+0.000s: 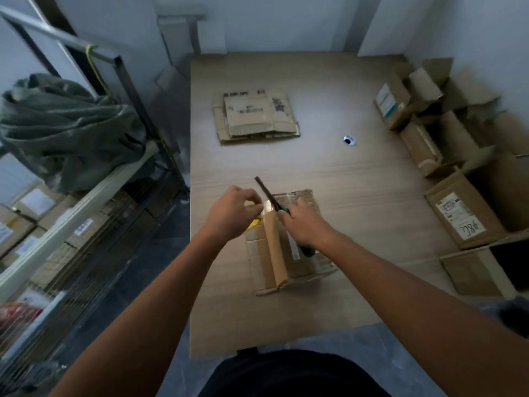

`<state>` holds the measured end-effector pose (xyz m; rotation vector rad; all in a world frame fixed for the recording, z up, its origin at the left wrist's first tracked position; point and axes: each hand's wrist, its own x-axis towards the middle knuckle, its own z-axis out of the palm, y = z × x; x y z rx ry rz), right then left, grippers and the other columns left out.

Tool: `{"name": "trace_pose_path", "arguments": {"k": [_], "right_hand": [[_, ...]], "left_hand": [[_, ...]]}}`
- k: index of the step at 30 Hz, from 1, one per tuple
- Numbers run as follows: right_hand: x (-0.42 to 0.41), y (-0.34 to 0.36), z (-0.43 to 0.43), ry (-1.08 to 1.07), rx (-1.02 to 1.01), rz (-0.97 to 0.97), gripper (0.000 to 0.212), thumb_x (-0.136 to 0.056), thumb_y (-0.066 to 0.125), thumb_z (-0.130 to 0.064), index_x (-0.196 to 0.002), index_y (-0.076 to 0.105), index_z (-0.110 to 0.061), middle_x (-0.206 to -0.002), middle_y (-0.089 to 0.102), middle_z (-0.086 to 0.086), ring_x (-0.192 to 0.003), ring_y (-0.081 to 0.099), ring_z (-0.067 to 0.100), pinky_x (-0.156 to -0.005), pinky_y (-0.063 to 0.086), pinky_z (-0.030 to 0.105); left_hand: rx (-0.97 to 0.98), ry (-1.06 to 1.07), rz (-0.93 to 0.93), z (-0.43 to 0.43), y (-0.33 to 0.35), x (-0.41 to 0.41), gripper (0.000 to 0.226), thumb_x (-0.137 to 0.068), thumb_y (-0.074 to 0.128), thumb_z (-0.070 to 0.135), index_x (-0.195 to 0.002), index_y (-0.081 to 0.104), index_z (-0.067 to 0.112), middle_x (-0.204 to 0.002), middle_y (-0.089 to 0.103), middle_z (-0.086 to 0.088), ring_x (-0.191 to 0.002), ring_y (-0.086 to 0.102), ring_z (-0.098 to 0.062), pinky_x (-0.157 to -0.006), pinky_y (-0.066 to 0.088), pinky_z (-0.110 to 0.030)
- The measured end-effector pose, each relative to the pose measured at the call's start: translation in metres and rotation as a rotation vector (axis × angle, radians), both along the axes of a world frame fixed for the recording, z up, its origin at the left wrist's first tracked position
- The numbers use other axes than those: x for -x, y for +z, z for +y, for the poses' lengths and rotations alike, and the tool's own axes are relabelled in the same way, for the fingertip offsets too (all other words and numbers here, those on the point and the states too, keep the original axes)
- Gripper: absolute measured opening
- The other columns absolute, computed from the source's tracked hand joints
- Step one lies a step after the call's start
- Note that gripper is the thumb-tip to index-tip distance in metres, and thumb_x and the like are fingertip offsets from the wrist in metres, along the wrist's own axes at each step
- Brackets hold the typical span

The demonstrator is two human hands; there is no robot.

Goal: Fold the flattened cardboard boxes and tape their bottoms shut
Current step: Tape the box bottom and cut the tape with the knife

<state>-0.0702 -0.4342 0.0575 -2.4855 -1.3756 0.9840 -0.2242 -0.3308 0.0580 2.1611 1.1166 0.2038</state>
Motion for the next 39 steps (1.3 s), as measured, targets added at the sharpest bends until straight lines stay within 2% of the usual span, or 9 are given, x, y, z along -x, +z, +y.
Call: {"name": "trace_pose_path", "arguments": {"k": [4, 8, 12, 15, 20, 25, 28, 32, 39], "right_hand": [[-0.001, 0.025, -0.039, -0.154, -0.384, 0.207, 0.03, -0.109, 0.037, -0.038, -0.114, 0.056, -0.014, -0.099, 0.066, 0.009, -0.091, 0.064, 0.026, -0.078, 0.05, 0.04], [-0.007, 0.046, -0.093, -0.3, -0.508, 0.629, 0.018, -0.105, 0.05, -0.038, -0.112, 0.056, -0.022, -0.077, 0.054, 0.002, -0.064, 0.055, 0.014, -0.062, 0.054, 0.037], [-0.02, 0.054, -0.151, -0.36, -0.592, 0.788, 0.029, -0.096, 0.07, -0.027, -0.107, 0.064, -0.001, -0.06, 0.051, -0.006, -0.052, 0.045, 0.011, -0.051, 0.041, 0.027], [-0.026, 0.052, -0.187, -0.295, -0.636, 0.703, 0.022, -0.092, 0.074, -0.018, -0.1, 0.069, 0.003, -0.06, 0.058, -0.009, -0.05, 0.052, 0.0, -0.052, 0.043, 0.02], [-0.027, 0.041, -0.231, -0.205, -0.62, 0.528, 0.025, -0.089, 0.076, -0.038, -0.091, 0.072, -0.013, -0.076, 0.068, 0.001, -0.068, 0.06, 0.01, -0.069, 0.054, 0.044], [-0.021, 0.044, -0.248, -0.122, -0.654, 0.548, 0.017, -0.094, 0.072, -0.028, -0.083, 0.066, -0.038, -0.068, 0.064, -0.024, -0.067, 0.059, -0.004, -0.064, 0.044, 0.016], [-0.015, 0.046, -0.245, -0.189, -0.652, 0.592, 0.014, -0.096, 0.07, -0.023, -0.087, 0.067, -0.033, -0.07, 0.066, -0.013, -0.065, 0.06, 0.003, -0.064, 0.05, 0.025], [-0.006, 0.054, -0.234, -0.342, -0.62, 0.75, 0.009, -0.097, 0.067, -0.015, -0.088, 0.067, -0.016, -0.069, 0.061, 0.002, -0.062, 0.054, 0.018, -0.062, 0.049, 0.037], [0.017, 0.06, -0.212, -0.392, -0.645, 0.719, 0.008, -0.097, 0.066, -0.012, -0.089, 0.067, -0.013, -0.062, 0.063, -0.004, -0.054, 0.051, 0.013, -0.054, 0.047, 0.03]], "left_hand": [[0.064, 0.018, -0.045, -0.033, 0.03, -0.004, 0.008, -0.095, 0.063, 0.039, -0.088, 0.062, 0.042, -0.116, 0.053, 0.002, -0.097, 0.058, -0.02, -0.082, 0.059, -0.047], [0.154, 0.008, -0.158, -0.086, 0.055, -0.016, 0.011, -0.098, 0.06, 0.023, -0.096, 0.069, 0.029, -0.123, 0.05, 0.002, -0.095, 0.058, -0.019, -0.071, 0.06, -0.036], [0.145, -0.05, -0.218, -0.148, 0.067, -0.029, 0.021, -0.096, 0.063, 0.021, -0.09, 0.066, 0.04, -0.114, 0.05, 0.009, -0.091, 0.059, -0.017, -0.067, 0.058, -0.036], [0.132, -0.042, -0.238, -0.192, 0.06, -0.033, 0.02, -0.095, 0.067, 0.025, -0.09, 0.064, 0.045, -0.108, 0.052, 0.013, -0.086, 0.055, -0.014, -0.079, 0.056, -0.043], [0.132, -0.037, -0.187, -0.245, 0.056, -0.027, 0.012, -0.099, 0.061, 0.025, -0.104, 0.067, 0.033, -0.108, 0.052, 0.012, -0.095, 0.059, -0.017, -0.081, 0.056, -0.04], [0.097, -0.027, -0.2, -0.273, 0.054, -0.01, 0.018, -0.1, 0.059, 0.028, -0.114, 0.068, 0.033, -0.107, 0.063, 0.01, -0.092, 0.062, -0.005, -0.071, 0.051, -0.026], [0.144, -0.019, -0.289, -0.281, 0.05, 0.004, 0.031, -0.102, 0.058, 0.031, -0.133, 0.058, 0.034, -0.098, 0.069, 0.008, -0.08, 0.067, -0.003, -0.066, 0.049, -0.015], [0.441, 0.064, -0.552, -0.272, 0.052, 0.028, 0.028, -0.1, 0.057, 0.026, -0.127, 0.056, 0.022, -0.104, 0.072, -0.007, -0.091, 0.073, -0.017, -0.069, 0.057, -0.025], [0.332, -0.047, -0.506, -0.216, 0.055, 0.062, 0.025, -0.098, 0.06, 0.033, -0.117, 0.064, 0.017, -0.072, 0.064, -0.011, -0.059, 0.058, -0.015, -0.053, 0.049, -0.025]]}}
